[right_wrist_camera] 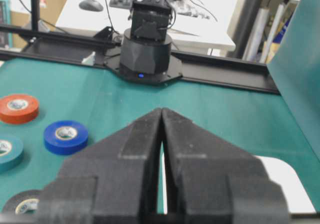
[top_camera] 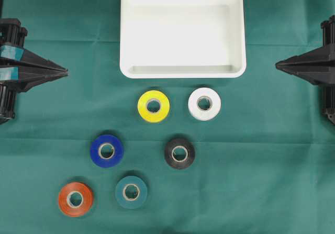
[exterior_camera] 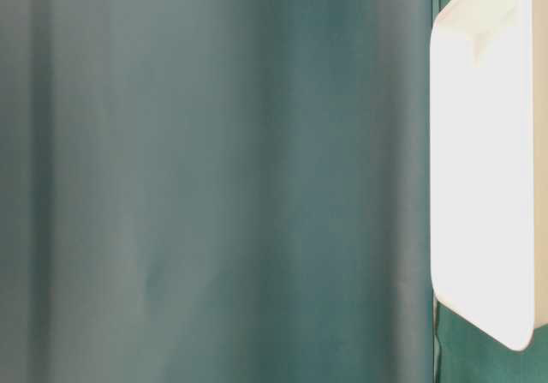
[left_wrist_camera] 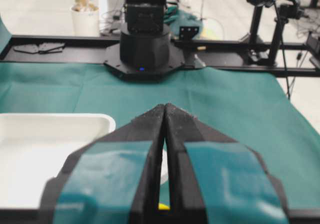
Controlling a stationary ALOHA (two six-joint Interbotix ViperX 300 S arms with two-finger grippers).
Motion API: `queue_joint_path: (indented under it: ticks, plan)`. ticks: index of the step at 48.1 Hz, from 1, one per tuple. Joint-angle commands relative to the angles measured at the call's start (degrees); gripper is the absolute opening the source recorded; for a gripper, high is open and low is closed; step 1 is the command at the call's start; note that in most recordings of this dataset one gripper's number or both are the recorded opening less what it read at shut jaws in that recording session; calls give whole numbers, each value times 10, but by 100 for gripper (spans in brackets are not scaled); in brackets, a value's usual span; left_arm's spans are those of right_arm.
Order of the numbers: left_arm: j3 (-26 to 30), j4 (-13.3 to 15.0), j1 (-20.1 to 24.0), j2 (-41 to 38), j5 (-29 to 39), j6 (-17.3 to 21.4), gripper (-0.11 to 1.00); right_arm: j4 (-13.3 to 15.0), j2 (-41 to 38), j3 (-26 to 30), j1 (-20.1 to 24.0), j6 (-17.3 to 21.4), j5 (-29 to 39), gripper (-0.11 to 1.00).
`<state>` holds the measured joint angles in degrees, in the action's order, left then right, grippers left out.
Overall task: Put the tape into the white case with the left arm.
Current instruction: 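Move the left gripper open toward the yellow tape roll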
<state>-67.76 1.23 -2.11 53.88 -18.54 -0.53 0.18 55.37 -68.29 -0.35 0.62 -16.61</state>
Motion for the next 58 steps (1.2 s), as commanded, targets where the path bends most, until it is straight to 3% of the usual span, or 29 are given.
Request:
queue_joint_path:
  ticks: [1, 6, 9, 13, 21, 26, 33, 45, 58]
  plan:
    - [8, 2, -3, -4, -5, -3, 2, 0, -2, 5, -1, 1, -4, -9]
    - [8, 2, -9, -4, -5, -10, 2, 0, -2, 4, -1, 1, 1, -9]
    - [9, 2, -11, -4, -5, -11, 10, 0, -2, 5, -1, 1, 4, -9]
    - [9, 2, -14, -4, -5, -11, 29, 0, -1, 5, -1, 1, 6, -9]
    - [10, 2, -15, -4, -4, -10, 78, 0, -1, 5, -1, 1, 7, -9]
    - [11, 2, -16, -5, -3, -10, 97, 0, -2, 5, -1, 1, 9, -9]
    - [22, 2, -19, -31, 19, -9, 98, 0, -1, 3, -1, 1, 30, -9]
    - [77, 2, -21, -140, 79, -10, 98, 1, -2, -14, -4, 1, 62, -9]
    - [107, 3, -23, -201, 91, -10, 98, 4, -1, -42, -4, 1, 122, -9]
